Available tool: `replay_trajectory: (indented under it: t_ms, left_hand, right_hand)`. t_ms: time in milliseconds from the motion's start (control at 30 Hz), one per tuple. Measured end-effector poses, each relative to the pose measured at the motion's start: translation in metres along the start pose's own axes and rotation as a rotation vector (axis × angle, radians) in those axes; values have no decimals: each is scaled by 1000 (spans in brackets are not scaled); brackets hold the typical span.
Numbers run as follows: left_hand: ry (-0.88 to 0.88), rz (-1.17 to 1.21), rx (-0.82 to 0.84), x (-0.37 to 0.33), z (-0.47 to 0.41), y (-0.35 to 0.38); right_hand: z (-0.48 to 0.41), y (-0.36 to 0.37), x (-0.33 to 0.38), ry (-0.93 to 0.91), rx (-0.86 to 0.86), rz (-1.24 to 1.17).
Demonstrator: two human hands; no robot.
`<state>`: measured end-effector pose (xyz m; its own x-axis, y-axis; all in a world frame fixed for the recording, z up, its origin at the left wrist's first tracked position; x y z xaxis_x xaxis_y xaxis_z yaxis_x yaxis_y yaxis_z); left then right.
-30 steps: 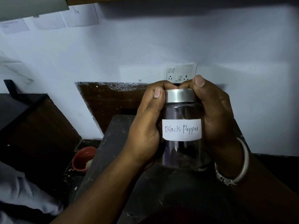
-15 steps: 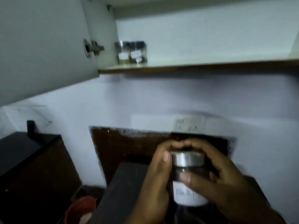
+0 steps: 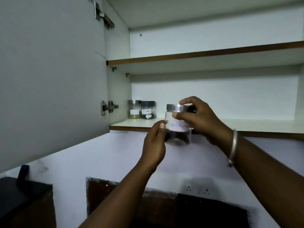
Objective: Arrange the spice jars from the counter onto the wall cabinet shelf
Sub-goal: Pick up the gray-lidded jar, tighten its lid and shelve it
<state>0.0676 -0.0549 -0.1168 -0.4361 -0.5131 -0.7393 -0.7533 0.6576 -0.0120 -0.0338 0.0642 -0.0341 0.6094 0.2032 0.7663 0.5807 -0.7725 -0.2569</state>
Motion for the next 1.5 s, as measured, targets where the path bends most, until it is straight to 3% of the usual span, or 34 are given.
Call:
replay_trajectory:
  t_ms: [133, 233, 333, 400, 500, 700, 1033, 1367, 1400, 1500]
  left_hand:
    - [215, -555, -36, 30, -70, -15]
    - [213, -960, 36, 47, -112, -27]
    - [147, -1131, 149, 64, -137, -35]
    - [220, -1194, 173, 77, -146, -34]
    - [329, -1217, 149, 90, -148, -34]
    - [401, -1208, 121, 103, -157, -37]
    - [430, -1230, 110, 108, -159, -36]
    - [448, -1224, 130, 109, -160, -37]
    - [458, -1219, 134, 108, -160, -37]
    - [485, -1217, 134, 106, -159, -37]
  right_hand:
    - [-88, 18, -20, 96, 23, 55]
    - [-135, 35, -43, 108, 32, 205]
    - [-171, 48, -61, 85, 74, 417]
    - [-194, 56, -69, 92, 125, 528]
    - [-224, 66, -78, 133, 160, 777]
    - [-274, 92, -103, 125, 149, 1030]
    - [-302, 108, -123, 84, 113, 1110]
    - [-314, 104, -139, 132, 106, 1040]
    - [-311, 104, -140, 181, 117, 971]
    - [-290, 94, -135, 393, 46, 429]
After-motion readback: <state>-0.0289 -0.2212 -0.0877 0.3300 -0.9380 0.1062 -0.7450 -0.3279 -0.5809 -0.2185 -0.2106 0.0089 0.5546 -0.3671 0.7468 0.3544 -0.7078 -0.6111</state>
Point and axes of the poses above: each hand's wrist, its own z-axis away from the middle knuckle, its own y-axis out of the palm, x = y × z, the point moved 3 cm from there along -z, towards the middle knuckle, and after that the axes turned 3 degrees about y, right-handed, at the moved point
